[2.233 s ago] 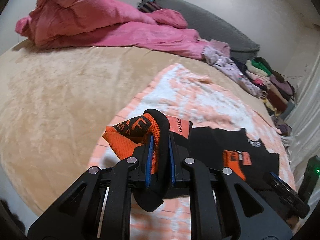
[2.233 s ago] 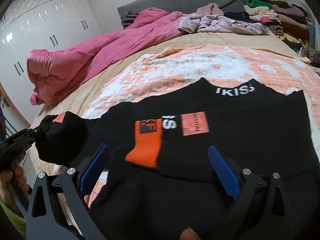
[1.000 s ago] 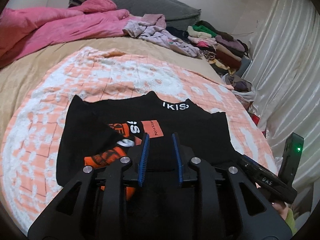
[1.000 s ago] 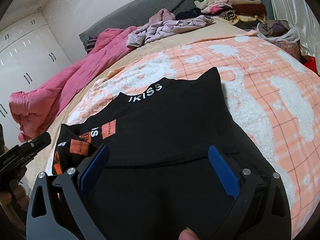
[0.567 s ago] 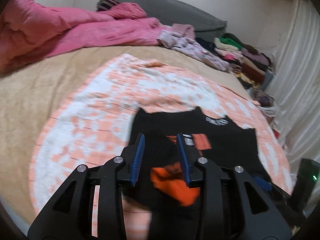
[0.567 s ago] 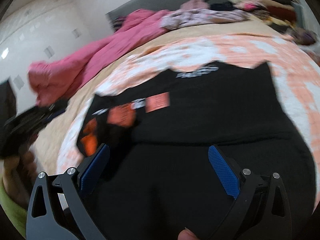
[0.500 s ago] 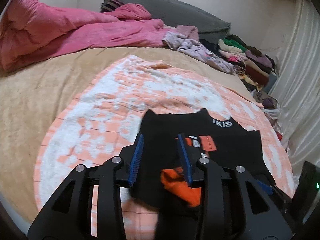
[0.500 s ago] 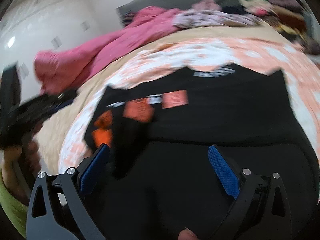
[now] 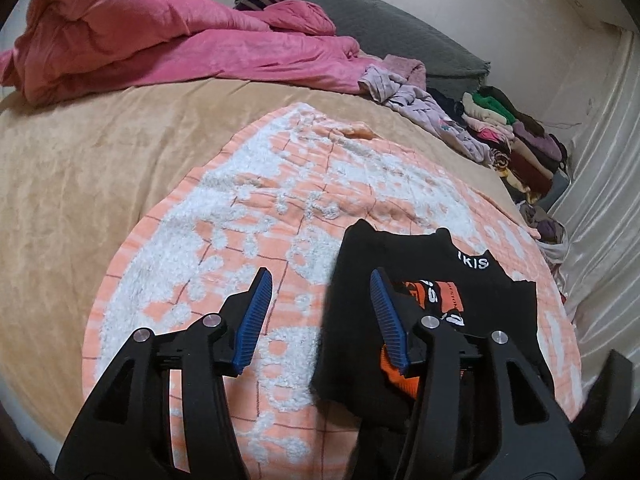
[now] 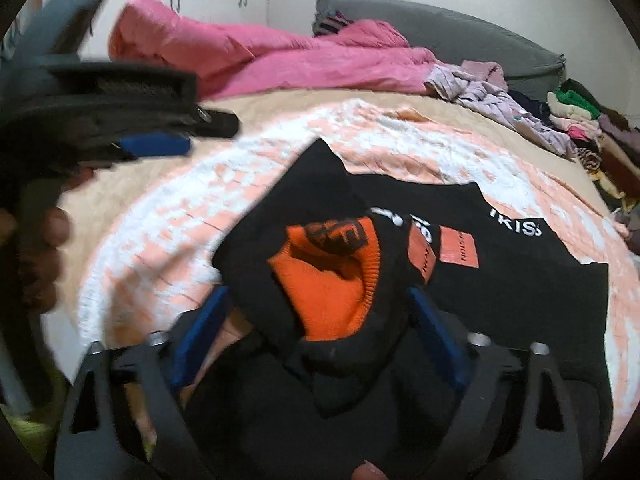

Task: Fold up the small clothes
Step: 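Grasp the folded orange cuff with the right tool and lay it flat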

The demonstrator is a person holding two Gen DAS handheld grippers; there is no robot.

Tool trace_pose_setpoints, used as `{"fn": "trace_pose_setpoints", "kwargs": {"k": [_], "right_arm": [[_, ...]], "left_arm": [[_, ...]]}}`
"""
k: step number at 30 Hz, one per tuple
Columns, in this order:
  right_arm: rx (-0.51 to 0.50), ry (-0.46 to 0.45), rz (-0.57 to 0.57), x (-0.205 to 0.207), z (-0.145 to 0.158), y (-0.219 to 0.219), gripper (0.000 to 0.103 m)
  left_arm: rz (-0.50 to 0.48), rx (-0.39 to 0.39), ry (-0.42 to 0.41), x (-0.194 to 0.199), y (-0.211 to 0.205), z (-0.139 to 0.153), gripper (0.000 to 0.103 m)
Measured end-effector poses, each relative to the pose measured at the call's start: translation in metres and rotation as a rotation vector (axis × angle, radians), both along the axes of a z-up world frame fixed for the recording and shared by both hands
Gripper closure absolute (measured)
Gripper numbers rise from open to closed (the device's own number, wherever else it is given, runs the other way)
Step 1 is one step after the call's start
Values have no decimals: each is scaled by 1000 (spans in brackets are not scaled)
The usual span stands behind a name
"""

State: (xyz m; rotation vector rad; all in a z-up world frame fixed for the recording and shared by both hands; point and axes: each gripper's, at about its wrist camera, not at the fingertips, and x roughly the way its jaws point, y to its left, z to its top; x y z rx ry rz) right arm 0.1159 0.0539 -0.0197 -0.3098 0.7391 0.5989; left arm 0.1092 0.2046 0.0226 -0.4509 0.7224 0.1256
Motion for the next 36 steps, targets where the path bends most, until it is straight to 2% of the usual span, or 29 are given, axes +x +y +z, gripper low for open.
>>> {"fn": "trace_pose_setpoints", "kwargs": {"k": [3,7,8,10,14,15,18,20,24,26,28,31,36], "right_arm": [[-28,15,-35,13,-13,-1,25],[27,45,-41,23,-16,-15,68],[75,67,-35,26,-13,-23,73],[147,83,-46,30,-3,-36,75],[346,100,-49,43,26,-79,75],[428,111,-66,51,35,-99,75],[578,138,-142,74,50,-150,75],[638,145,-199,90,53,-182,75],[672,163,-268,110,49,-225,67],[656,153,-322,116,44,-241,55],[579,96,-444,116,40,-258,42],[586,84,-528,110,30,-284,42],[556,104,-539,97,15,-300,43]], "left_arm": [[-6,-10,3,1,-1,-2,60],[-9,-10,3,2,-1,-2,57],[-8,-11,3,2,-2,-3,57],[-8,-11,5,2,-2,-3,57],[-11,-15,8,3,-3,-5,57],[-12,-15,8,3,-4,-5,57],[-22,-16,7,4,-7,-7,57],[-33,-15,10,5,-10,-8,57],[-59,-12,24,8,-20,-12,57],[-73,0,33,10,-26,-15,57],[-85,9,40,11,-31,-17,57],[-108,27,50,14,-40,-20,57],[-172,72,71,25,-69,-23,57]]}}
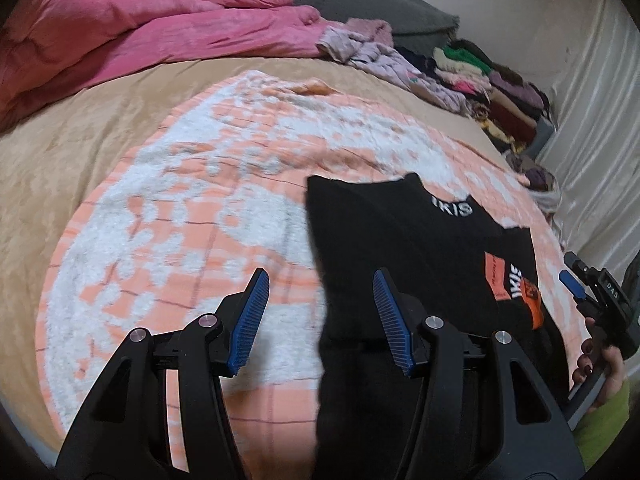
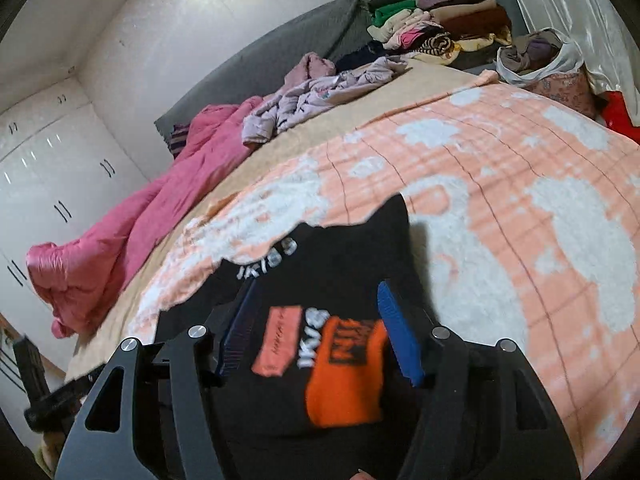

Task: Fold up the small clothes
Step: 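Grasp the folded orange cuff with the right tool and lay it flat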

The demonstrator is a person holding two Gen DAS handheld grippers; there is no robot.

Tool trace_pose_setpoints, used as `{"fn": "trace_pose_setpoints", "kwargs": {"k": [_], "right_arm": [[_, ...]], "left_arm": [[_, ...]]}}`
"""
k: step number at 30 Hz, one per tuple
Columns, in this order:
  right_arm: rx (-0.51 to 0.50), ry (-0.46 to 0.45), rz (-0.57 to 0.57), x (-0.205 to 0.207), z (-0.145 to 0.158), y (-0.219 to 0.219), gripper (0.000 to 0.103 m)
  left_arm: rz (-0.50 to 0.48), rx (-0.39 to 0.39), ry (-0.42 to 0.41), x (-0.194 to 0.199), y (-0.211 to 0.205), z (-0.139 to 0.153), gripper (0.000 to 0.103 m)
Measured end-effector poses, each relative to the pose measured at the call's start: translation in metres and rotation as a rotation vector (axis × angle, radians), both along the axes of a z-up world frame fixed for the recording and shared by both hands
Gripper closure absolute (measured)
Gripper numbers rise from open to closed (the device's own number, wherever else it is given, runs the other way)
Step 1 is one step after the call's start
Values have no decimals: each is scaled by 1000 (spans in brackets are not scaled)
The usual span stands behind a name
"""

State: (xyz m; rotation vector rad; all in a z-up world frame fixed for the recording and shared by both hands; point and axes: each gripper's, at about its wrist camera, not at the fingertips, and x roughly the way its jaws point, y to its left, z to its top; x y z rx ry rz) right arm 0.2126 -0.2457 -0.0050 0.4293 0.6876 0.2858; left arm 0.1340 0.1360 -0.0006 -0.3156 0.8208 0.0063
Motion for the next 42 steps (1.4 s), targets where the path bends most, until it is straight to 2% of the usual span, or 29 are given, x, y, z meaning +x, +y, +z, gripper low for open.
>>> {"fn": "trace_pose_setpoints", "kwargs": {"k": [5,9,12,14,15,16,17,21,25,27,33,37,42], "right_arm": [[-37,64,1,1,-17,-1,44],[-118,149,46,12,-34,10,44],[-134,175,61,19,-43,16,45],[-148,191,75,23,-49,20,74],[-159,205,85,24,-52,23,79],[-171,201,92,24,-51,26,91],[-181,188,101,23,-49,29,94],[-206,100,126,22,-19,35,94],[-318,-2,160,27,11,46,95],[-380,-39,165,32,18,52,95],[-437,-101,152,44,24,54,95],[-468,-29,134,53,3,51,95],[-477,37,117,53,-21,47,95]], "left_arm": [[-114,98,6,21,-43,2,57],[-192,175,12,38,-70,-3,57],[-222,181,31,47,-77,-12,57],[-230,150,21,46,-75,-16,57],[-228,139,13,45,-73,-18,57],[-233,128,7,43,-71,-20,57],[-240,125,5,43,-72,-21,56],[-256,134,-11,43,-72,-23,56],[-250,108,-20,44,-69,-22,56],[-250,111,-27,45,-69,-22,56],[-258,117,-41,49,-73,-21,56],[-264,149,11,54,-78,-35,56],[-269,162,21,54,-78,-39,56]]}}
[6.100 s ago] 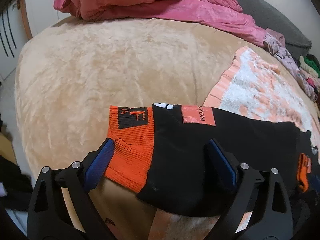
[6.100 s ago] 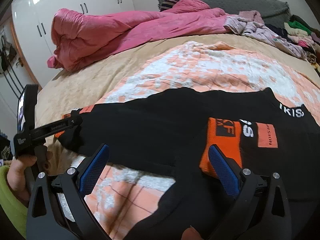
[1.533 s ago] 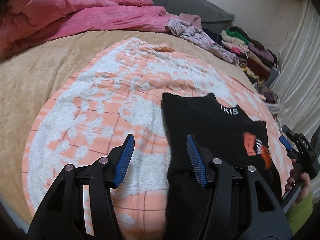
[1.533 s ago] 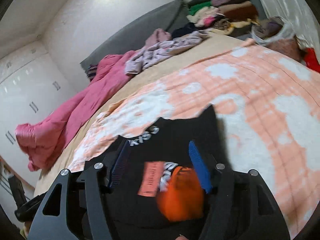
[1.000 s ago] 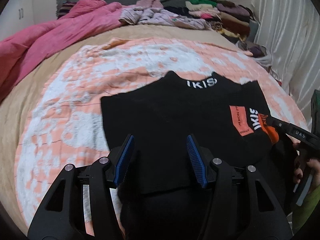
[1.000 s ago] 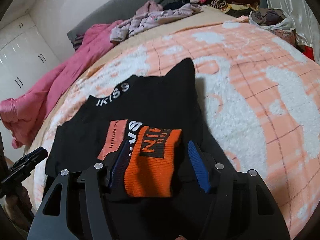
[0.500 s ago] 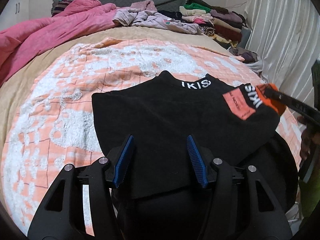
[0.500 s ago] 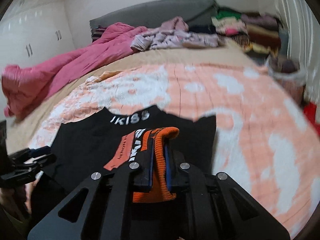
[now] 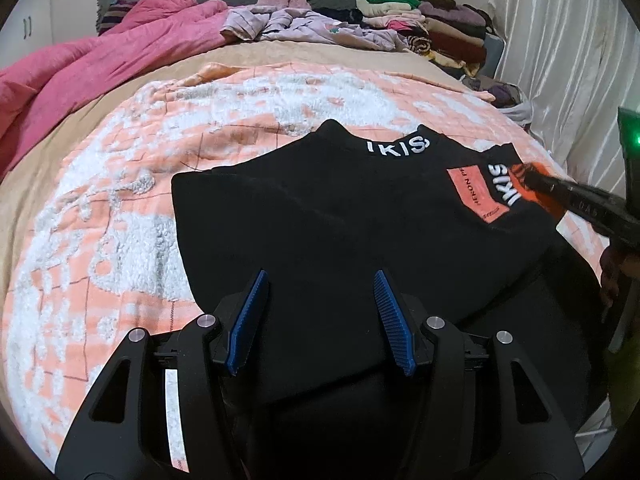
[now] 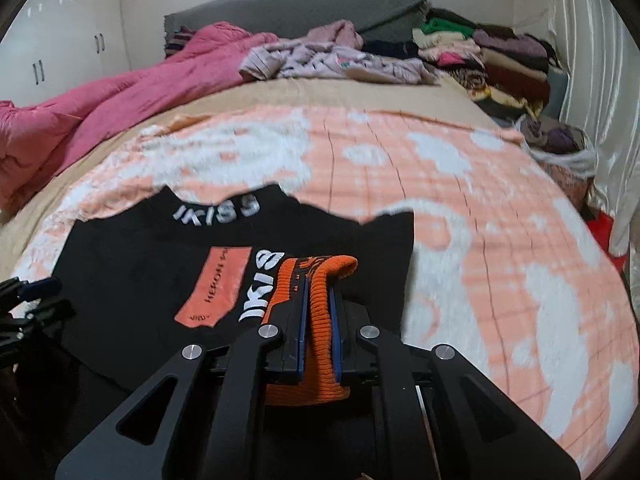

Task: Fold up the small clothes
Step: 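Grasp the folded orange cuff with the right tool and lay it flat, then open the right tool and withdraw it from the cuff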

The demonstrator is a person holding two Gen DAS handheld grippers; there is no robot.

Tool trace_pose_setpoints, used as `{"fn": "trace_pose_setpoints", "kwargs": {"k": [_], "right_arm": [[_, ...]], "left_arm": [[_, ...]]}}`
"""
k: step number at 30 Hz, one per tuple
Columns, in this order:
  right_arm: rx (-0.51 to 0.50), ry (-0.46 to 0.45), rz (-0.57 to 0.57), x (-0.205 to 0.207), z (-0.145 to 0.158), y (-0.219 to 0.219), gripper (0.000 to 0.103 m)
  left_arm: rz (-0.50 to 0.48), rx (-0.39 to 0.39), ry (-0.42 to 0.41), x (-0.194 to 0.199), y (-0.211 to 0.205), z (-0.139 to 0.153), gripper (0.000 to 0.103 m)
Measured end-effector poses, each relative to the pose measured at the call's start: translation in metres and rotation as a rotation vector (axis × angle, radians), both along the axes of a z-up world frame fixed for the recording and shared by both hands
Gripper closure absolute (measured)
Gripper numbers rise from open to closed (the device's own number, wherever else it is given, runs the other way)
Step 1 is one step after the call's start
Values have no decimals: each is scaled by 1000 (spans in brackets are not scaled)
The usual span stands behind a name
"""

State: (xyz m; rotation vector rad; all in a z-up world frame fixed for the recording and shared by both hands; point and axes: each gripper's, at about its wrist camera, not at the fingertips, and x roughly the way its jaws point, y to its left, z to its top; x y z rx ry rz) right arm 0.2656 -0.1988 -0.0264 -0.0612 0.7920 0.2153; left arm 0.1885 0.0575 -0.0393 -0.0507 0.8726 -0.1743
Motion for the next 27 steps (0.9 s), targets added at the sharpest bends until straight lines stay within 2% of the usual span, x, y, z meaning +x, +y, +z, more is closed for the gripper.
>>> {"fn": "trace_pose_setpoints", "kwargs": {"k": [12,18,20,27], "right_arm": [[3,59,-96,-5,-16,-8,93],[-15,55,-116,-14,-11,-12,77],[-16,44,-114,-19,-7,-14,64],[32,-15,-74,-36,13,-10,61]], "left_arm": [[2,-1,17,-3,-1,-1,56],[1,6,21,-4,-3,-1,56],[0,9,20,-5,-4,-1,56],[-4,14,22,-6,-7,-2,56]]}}
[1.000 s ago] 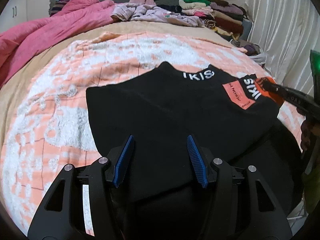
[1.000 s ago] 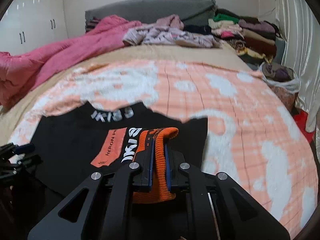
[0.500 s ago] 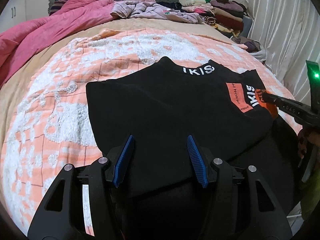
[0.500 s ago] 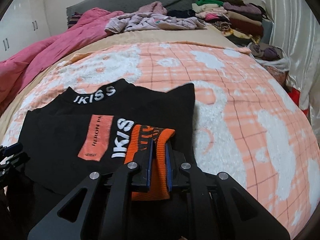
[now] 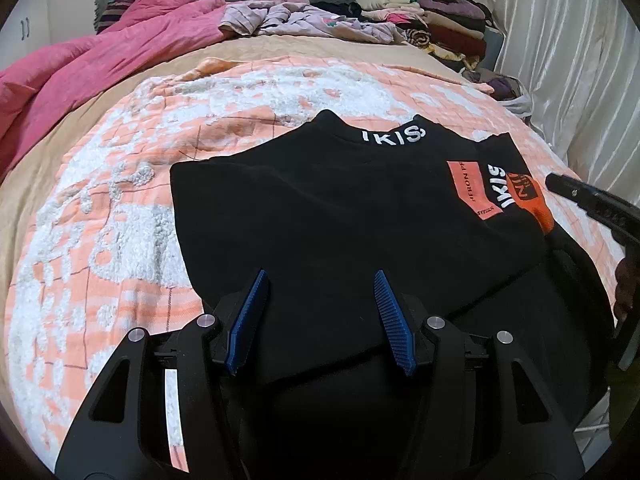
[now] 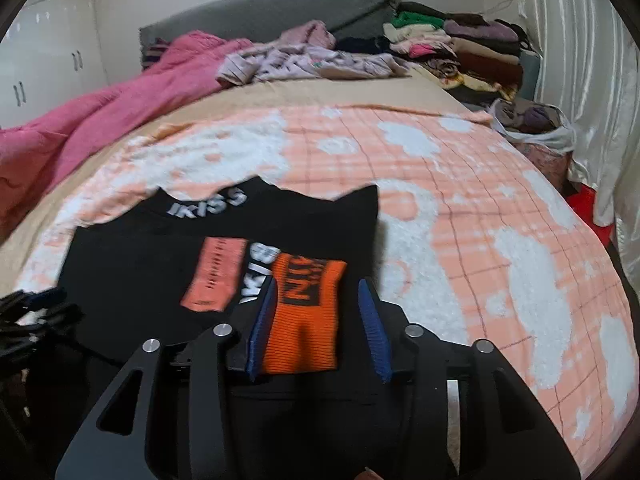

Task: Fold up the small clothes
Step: 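Open the right tool and withdraw it from the cuff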

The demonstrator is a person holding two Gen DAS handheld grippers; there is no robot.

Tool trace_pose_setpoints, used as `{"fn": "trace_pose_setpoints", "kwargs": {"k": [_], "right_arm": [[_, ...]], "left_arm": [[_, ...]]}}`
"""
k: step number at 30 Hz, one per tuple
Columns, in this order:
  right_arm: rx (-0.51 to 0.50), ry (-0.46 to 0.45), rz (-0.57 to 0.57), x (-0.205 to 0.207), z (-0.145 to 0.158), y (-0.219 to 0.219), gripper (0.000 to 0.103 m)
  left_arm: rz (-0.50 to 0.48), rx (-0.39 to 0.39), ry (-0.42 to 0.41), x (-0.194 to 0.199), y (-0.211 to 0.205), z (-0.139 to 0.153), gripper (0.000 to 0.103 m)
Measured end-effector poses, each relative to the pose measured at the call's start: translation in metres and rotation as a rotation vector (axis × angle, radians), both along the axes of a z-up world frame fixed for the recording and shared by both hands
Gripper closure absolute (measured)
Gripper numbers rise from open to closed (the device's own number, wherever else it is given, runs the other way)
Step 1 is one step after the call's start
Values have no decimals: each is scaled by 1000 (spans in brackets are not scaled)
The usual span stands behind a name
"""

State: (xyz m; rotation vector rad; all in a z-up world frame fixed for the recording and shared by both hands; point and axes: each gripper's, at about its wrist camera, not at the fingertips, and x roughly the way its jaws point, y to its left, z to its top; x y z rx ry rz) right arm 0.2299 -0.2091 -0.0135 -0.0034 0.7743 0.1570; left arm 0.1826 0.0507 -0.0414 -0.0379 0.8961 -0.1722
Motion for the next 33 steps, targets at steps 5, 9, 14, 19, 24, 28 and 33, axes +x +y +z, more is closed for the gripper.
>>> {"fn": "trace_pose_setpoints", "kwargs": {"k": [5,9,14,19,24,28,33], "right_arm": [[20,-12,83,-6,10,18,56],[19,3,131,-8,7,33,55],[-7,35,160,-10,-5,46,55],[-7,67,145,-7,-17,42,55],[-32,132,84,-1,-36,30,55],[4,142,72,0,-42,23,55],[-3,143,73,-2,-40,27,52]], "left_arm": [[-6,4,6,-2,-2,0,56],[-11,7,12,-4,-4,0,56],[-13,6,17,-7,-4,1,56],[-11,1,21,-8,-4,2,56],[-10,-2,23,-9,-4,2,56],[-10,0,23,-9,-5,2,56],[-9,-3,24,-11,-4,3,56]]}}
